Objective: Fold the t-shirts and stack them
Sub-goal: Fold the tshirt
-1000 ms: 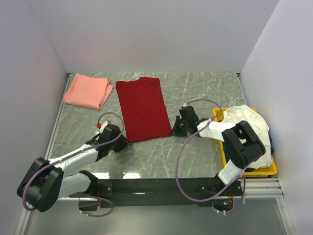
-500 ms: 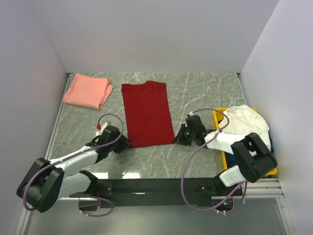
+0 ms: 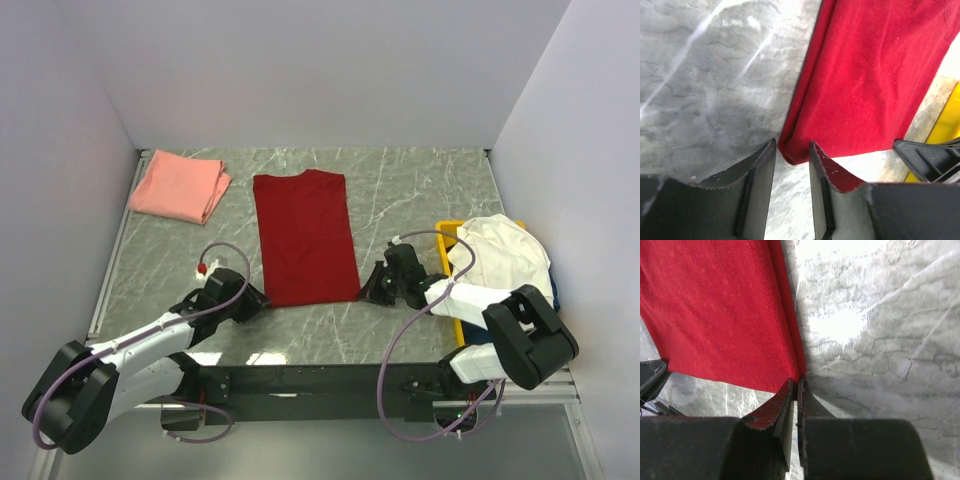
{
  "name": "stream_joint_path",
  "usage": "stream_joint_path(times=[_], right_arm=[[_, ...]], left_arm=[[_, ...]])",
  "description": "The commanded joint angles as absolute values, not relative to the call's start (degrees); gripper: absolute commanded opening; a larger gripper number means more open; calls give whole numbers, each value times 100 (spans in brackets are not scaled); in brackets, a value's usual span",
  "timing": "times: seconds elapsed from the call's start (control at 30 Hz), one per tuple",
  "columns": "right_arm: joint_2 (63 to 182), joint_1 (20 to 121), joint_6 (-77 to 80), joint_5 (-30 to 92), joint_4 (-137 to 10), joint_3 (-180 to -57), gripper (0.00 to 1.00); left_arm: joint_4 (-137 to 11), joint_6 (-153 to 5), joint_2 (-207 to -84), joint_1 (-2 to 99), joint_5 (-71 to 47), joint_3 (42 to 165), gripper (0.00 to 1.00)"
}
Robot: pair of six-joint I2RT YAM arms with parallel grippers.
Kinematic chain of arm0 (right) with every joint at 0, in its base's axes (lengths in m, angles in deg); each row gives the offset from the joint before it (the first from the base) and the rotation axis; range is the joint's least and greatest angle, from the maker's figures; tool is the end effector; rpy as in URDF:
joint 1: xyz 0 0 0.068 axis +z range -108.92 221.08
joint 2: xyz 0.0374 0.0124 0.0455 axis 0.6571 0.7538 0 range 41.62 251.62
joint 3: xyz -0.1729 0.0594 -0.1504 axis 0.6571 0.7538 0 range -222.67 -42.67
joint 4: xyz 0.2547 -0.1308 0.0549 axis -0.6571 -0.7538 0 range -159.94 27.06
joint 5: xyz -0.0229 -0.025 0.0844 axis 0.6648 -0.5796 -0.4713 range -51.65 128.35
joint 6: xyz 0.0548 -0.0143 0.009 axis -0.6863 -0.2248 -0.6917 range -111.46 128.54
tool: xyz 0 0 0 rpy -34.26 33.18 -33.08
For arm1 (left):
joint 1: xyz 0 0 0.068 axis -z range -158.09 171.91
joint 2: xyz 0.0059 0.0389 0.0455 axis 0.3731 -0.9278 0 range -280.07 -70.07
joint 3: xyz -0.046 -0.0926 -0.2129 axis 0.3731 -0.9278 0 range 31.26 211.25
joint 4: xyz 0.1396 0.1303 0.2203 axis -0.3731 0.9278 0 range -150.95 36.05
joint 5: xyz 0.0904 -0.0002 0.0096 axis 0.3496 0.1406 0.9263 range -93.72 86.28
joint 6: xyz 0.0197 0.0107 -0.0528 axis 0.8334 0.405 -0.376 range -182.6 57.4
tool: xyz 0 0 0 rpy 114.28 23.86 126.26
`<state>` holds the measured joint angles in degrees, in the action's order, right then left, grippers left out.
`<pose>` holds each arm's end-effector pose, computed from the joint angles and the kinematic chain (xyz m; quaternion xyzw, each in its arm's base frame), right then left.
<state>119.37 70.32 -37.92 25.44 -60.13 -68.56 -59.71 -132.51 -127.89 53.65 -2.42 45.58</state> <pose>0.2265 0.1372 0.0683 0.1005 0.9263 0.2964 0.2098 0.1901 -0.1165 0.0775 -0.3058 0.8708 -0.2917 0.2512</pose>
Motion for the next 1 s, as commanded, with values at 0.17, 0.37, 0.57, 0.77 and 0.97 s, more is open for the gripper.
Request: stream_joint_path(times=[0.17,0.37,0.57,0.77,0.97], right_arm=[[11721,7184,-3848,2666,-6303,-6500,0],[11475,7219,-3883,2631,-6171,-6333,0],[10931,7298,-3901,2631,-6398,-6140,0],[9755,7378,-3901,2666,-7127,-5981,0],[8453,7439,-3822,2824,-8181,-6252,0]], left_arm=[[-5805,-13493,-12904,5645,-126,4409,34],[-5682,-13599,-12728,5812,-20,4391,9],[-5111,-13520,-12281,6022,120,4628,1],[-4119,-13406,-11341,6242,94,4944,1],[-3292,-13134,-10339,6392,155,5349,1]])
